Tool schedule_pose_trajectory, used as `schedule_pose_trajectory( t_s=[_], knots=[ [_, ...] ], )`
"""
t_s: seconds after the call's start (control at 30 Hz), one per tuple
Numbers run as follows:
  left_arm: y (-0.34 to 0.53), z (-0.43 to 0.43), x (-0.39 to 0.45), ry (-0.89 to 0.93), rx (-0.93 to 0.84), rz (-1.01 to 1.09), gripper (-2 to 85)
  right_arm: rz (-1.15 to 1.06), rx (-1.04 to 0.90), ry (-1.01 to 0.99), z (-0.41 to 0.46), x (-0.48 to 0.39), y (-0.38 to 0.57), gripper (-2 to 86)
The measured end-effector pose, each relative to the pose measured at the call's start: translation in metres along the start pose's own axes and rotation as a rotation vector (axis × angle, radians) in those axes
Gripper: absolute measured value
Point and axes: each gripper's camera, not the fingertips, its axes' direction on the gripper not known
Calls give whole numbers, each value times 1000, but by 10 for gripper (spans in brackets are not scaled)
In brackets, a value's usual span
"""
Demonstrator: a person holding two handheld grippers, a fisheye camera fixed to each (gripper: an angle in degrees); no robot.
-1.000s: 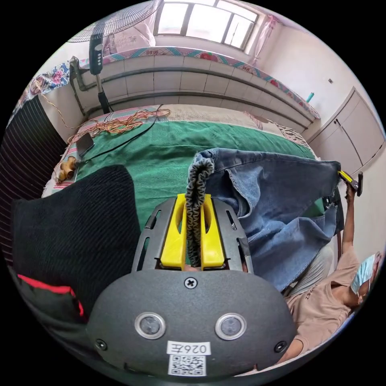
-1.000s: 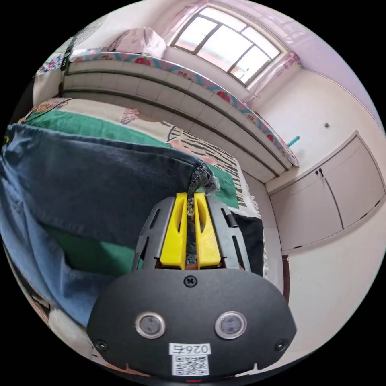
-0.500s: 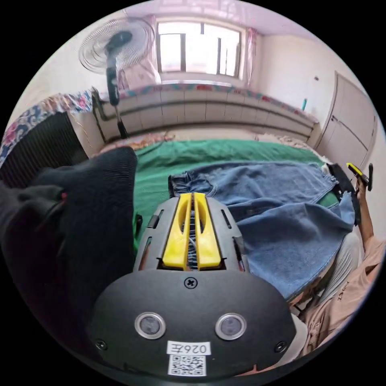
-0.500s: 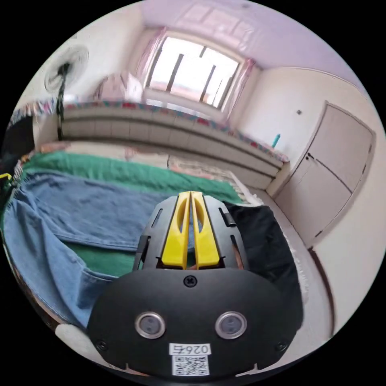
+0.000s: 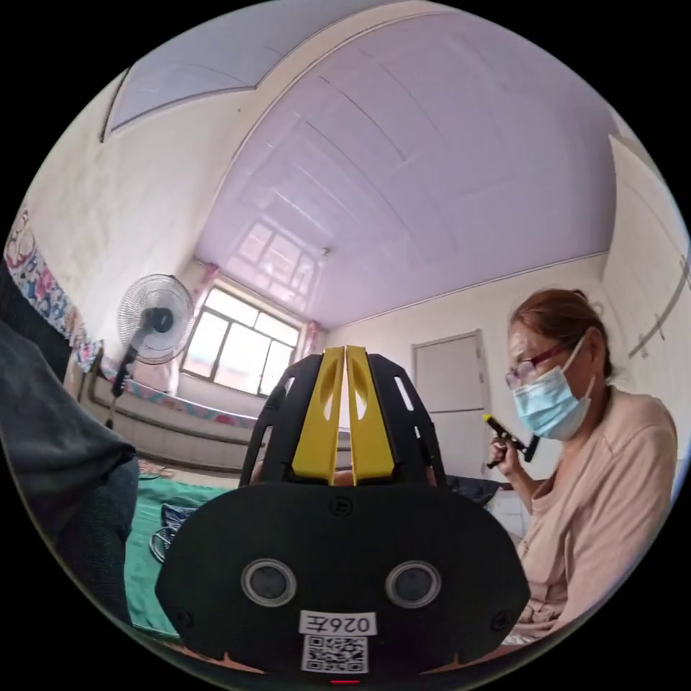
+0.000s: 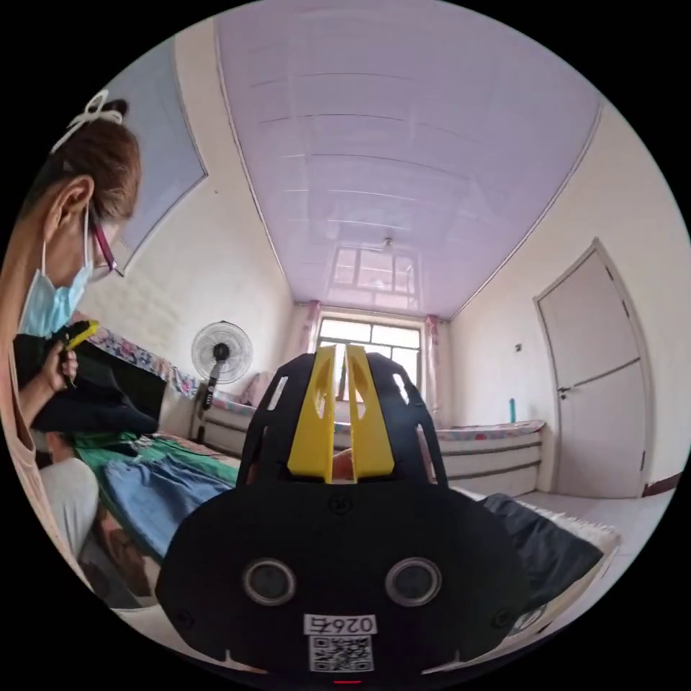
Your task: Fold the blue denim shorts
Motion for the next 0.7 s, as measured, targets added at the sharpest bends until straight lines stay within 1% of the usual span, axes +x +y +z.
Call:
schedule_pose_trajectory(
  t_s=[0.03,0.1,0.13,0.17,0.2,0.27,0.3,0.37,0.43,0.5,0.57,0.7],
  knots=[
    [4,-7,0,30,-27,-15,-8,29,-32,-52,-7,4,3,-11],
    [14,-8,-5,-50,-145,-69,-6,46,-154,-131,-8,12,14,-11],
    [27,-6,-10,-155,-248,-103,-4,71,-255,-141,-7,18,26,-11],
    [45,-5,-20,-275,-342,-164,2,97,-363,-112,-5,25,41,-11],
    [55,-4,-26,-319,-390,-190,5,109,-415,-89,-5,28,50,-11],
    [103,0,-58,-418,-581,-305,74,145,-575,36,-13,42,88,-11],
    [115,1,-66,-433,-616,-344,83,157,-612,72,-15,46,98,-10],
    [164,1,-99,-466,-738,-487,112,196,-782,206,-23,65,134,-8],
    [196,2,-117,-503,-815,-550,115,250,-887,288,-30,84,160,-2],
    [222,4,-132,-555,-904,-608,120,343,-939,292,-40,104,182,14],
    [246,7,-145,-596,-988,-646,126,462,-982,250,-48,128,207,36],
    [264,14,-151,-596,-1027,-662,135,599,-1001,238,-50,160,241,52]
  ],
)
